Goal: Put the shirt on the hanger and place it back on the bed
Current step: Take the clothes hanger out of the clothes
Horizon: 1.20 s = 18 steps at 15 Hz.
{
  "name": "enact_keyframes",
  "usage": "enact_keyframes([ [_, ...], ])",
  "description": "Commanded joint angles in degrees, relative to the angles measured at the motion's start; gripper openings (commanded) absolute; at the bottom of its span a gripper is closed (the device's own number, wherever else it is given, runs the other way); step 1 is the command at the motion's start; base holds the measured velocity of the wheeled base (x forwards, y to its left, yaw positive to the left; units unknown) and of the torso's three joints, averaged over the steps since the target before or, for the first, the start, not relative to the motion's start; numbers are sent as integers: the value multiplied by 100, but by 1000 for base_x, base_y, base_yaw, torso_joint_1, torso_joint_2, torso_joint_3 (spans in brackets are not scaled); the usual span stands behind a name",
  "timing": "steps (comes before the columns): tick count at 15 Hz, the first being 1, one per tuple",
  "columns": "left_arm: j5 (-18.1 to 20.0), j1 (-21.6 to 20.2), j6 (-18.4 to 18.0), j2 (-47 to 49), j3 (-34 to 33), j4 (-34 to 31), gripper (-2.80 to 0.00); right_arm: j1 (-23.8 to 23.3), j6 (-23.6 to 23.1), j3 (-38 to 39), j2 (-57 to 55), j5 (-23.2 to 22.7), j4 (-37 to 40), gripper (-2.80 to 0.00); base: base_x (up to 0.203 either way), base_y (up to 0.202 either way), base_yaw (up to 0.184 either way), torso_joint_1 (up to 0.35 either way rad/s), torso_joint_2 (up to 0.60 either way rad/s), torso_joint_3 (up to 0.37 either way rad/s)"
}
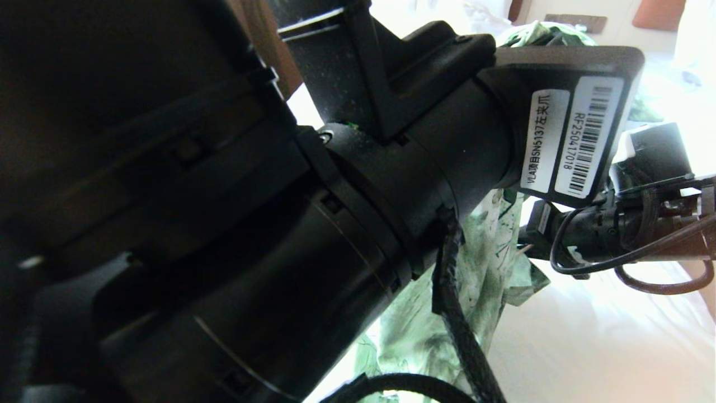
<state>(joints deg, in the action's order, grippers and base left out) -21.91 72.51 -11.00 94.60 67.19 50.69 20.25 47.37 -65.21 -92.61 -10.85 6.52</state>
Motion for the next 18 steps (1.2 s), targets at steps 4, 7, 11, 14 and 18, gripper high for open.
enact_keyframes([
  [4, -15, 0, -46, -28, -2, 28, -280, -35, 1, 1, 497, -8, 53, -280, 0, 0, 0, 0, 0, 0],
  [7, -7, -97, -97, -73, -9, -44, -280, -185, 189, -143, 822, 11, 374, -280, 0, 0, 0, 0, 0, 0],
  [11, 55, 23, -183, -87, 87, -474, -280, -201, 415, -536, 855, 282, 531, -280, 0, 0, 0, 0, 0, 0],
  [14, 71, 222, -188, 297, 421, -556, -280, -181, 499, -971, 752, 302, 795, -280, 0, 0, 0, 0, 0, 0],
  [18, 211, 562, -183, 785, 1128, -1010, -280, -179, 537, -1607, 419, 457, 1229, -280, 0, 0, 0, 0, 0, 0],
])
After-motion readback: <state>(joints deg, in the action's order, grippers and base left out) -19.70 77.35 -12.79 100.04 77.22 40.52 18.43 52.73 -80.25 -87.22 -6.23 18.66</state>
